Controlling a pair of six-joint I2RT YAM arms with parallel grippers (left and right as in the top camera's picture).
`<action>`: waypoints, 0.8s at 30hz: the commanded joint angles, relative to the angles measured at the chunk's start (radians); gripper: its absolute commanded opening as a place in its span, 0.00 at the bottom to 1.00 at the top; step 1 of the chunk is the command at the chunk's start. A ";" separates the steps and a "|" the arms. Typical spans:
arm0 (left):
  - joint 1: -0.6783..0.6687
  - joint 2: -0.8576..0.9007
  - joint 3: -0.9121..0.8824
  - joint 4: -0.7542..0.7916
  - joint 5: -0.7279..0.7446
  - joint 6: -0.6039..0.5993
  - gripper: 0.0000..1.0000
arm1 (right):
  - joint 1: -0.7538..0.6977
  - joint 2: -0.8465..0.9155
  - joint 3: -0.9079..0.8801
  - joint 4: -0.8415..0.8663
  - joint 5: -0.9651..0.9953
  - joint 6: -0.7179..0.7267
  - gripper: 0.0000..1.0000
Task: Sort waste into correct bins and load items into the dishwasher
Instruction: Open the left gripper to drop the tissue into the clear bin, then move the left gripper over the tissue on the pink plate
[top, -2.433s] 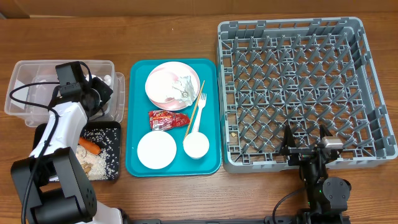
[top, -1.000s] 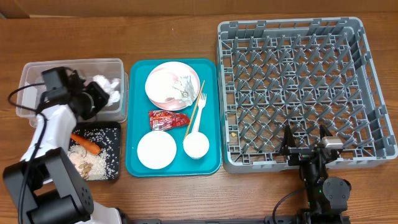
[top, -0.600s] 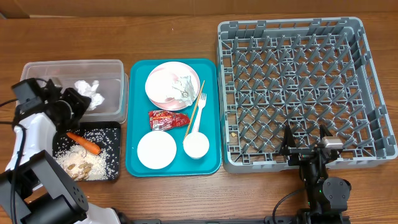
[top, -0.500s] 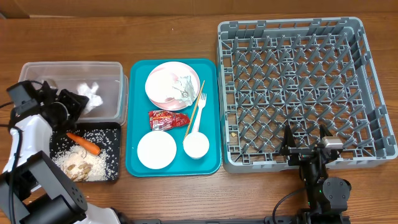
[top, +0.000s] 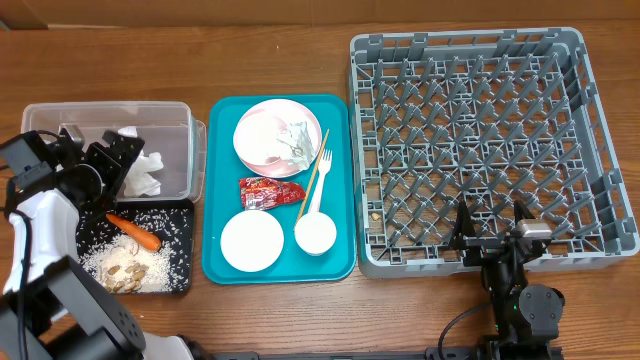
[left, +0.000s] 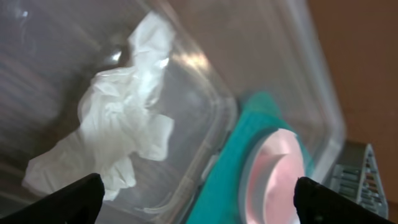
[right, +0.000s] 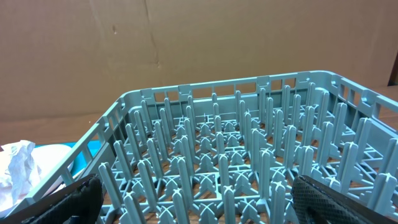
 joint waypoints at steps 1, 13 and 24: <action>0.003 -0.072 -0.003 -0.005 0.076 0.057 1.00 | 0.003 -0.010 -0.011 0.006 0.010 -0.003 1.00; -0.145 -0.326 -0.003 -0.005 0.111 0.086 1.00 | 0.003 -0.010 -0.011 0.006 0.010 -0.003 1.00; -0.568 -0.339 -0.003 0.205 -0.030 -0.027 1.00 | 0.003 -0.010 -0.011 0.006 0.009 -0.003 1.00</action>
